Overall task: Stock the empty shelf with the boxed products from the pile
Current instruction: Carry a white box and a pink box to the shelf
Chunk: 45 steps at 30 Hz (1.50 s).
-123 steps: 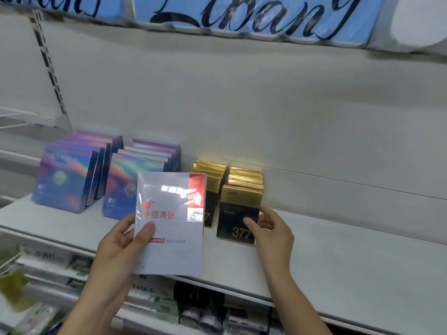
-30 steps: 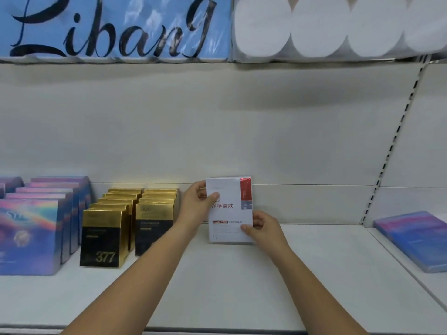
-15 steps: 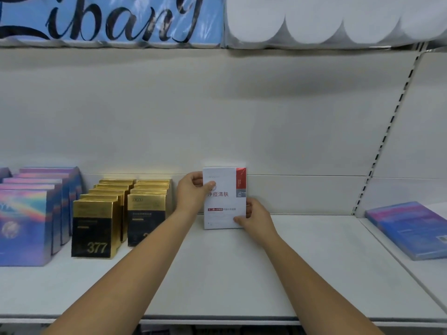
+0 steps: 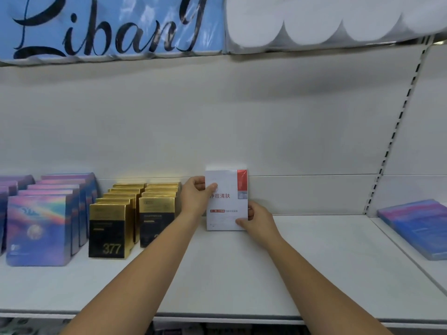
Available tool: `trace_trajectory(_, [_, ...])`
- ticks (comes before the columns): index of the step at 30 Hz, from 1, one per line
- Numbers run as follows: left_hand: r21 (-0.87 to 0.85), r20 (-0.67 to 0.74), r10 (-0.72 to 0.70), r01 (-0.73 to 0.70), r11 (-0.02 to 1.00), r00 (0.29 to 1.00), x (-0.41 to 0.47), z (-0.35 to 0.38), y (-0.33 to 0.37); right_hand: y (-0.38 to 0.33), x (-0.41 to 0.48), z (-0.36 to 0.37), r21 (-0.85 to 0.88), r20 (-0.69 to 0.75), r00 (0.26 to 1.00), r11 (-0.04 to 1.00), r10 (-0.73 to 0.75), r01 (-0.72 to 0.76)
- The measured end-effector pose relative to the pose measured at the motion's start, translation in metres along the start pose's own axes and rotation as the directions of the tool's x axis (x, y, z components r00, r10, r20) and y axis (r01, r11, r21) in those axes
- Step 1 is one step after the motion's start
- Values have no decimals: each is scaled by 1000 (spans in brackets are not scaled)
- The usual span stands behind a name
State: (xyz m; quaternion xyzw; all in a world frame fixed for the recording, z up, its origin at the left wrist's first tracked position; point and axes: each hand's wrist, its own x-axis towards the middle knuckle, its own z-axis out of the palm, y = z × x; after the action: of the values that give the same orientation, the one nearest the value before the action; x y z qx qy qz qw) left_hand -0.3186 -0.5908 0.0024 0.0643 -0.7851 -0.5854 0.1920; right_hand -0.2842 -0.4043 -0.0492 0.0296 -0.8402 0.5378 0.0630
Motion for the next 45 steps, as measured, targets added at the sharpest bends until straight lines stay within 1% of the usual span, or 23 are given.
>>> trace_trajectory(6, [-42, -30, -18, 17, 999, 999, -8, -5, 9, -11, -4, 7, -1, 20, 1000, 1000, -9, 9])
trace_trajectory(10, [18, -45, -15, 16, 1000, 999, -16, -5, 20, -10, -9, 5, 26, 2, 1000, 999, 23, -23])
trace_trajectory(13, [114, -51, 24, -18, 993, 998, -23, -6, 34, -15, -18, -9, 48, -60, 998, 999, 25, -22])
trace_trajectory(15, [184, -84, 78, -61, 981, 993, -35, -9, 51, -23, -28, -26, 89, -105, 994, 996, -4, 13])
trace_trajectory(17, [117, -96, 136, -124, 985, 986, -56, -15, 68, -33, -43, -47, 159, -120, 992, 985, -42, 61])
trace_trajectory(19, [10, -33, 190, -190, 982, 981, -81, -26, 77, -40, -64, -69, 209, -145, 984, 969, -105, 134])
trace_trajectory(21, [-9, 75, 227, -227, 974, 971, -110, -35, 76, -42, -90, -86, 234, -185, 970, 952, -155, 196])
trace_trajectory(23, [-43, 160, 237, -233, 972, 958, -142, -40, 65, -37, -122, -94, 295, -220, 961, 928, -167, 229])
trace_trajectory(25, [-142, 198, 240, -215, 966, 950, -177, -42, 54, -34, -156, -94, 332, -238, 955, 909, -180, 254])
trace_trajectory(27, [-263, 222, 215, -154, 952, 951, -212, -42, 48, -33, -189, -92, 322, -251, 947, 905, -201, 277])
trace_trajectory(29, [-345, 271, 212, -111, 932, 939, -242, -40, 44, -35, -219, -93, 289, -253, 942, 912, -221, 291])
trace_trajectory(32, [-428, 348, 274, -109, 897, 897, -283, -42, 37, -36, -264, -101, 226, -270, 935, 928, -231, 295])
trace_trajectory(35, [-469, 414, 288, -69, 881, 863, -314, -46, 29, -34, -310, -109, 201, -319, 923, 936, -215, 288])
trace_trajectory(41, [-516, 518, 275, 40, 856, 810, -374, -33, 21, -18, -388, -120, 195, -375, 922, 963, -100, 184])
trace_trajectory(45, [-531, 591, 304, 78, 844, 747, -412, -3, 35, -13, -426, -159, 180, -477, 878, 973, -44, 147])
